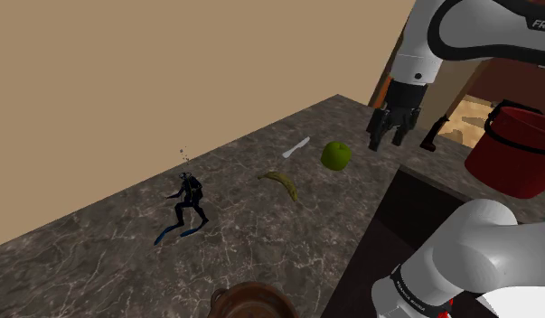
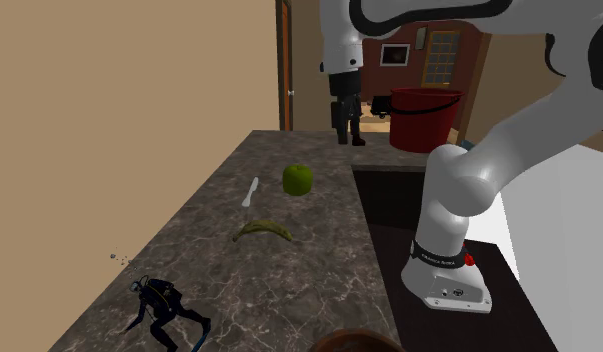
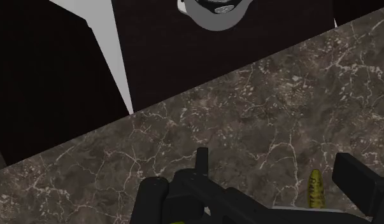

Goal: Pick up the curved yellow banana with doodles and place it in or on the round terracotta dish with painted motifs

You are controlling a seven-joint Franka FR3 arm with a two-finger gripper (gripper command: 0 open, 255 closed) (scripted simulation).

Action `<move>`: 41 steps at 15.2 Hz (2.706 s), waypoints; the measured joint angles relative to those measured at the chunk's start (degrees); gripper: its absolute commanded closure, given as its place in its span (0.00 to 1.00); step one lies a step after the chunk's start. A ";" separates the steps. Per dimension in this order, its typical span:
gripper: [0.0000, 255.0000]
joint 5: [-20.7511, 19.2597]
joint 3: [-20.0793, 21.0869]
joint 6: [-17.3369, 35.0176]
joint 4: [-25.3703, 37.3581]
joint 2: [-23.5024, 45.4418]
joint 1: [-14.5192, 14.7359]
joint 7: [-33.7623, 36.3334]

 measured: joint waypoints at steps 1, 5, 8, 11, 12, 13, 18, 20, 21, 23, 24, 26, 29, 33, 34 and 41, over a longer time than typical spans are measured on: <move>0.00 0.00 0.00 0.00 0.00 0.00 0.00 0.00; 0.00 1.10 1.00 7.29 -3.25 2.54 1.03 0.47; 0.00 2.21 2.10 14.22 -5.49 5.56 2.13 0.97; 0.00 2.99 2.90 21.82 -7.53 9.39 3.06 0.99; 0.00 3.33 3.29 24.26 -8.31 10.50 3.45 1.14; 0.00 3.44 3.38 26.51 -8.85 11.62 3.64 0.93; 0.00 4.85 5.48 38.75 -8.72 21.02 5.51 1.75; 0.00 5.16 6.12 44.21 -9.06 25.05 6.04 1.78; 0.00 5.23 6.45 46.59 -8.38 27.50 6.27 1.84; 0.00 5.32 7.25 50.56 -6.93 31.70 6.80 2.23; 0.00 5.29 7.52 52.30 -6.24 33.60 6.97 2.31; 0.00 5.25 7.81 54.76 -6.13 35.73 7.14 2.45; 0.00 5.24 7.98 57.89 -6.78 38.06 7.21 2.50; 0.00 5.16 8.05 60.61 -7.25 40.28 7.20 2.53; 0.00 5.15 8.07 60.81 -7.27 40.45 7.21 2.56; 1.00 5.15 8.08 61.08 -7.31 40.65 7.22 2.57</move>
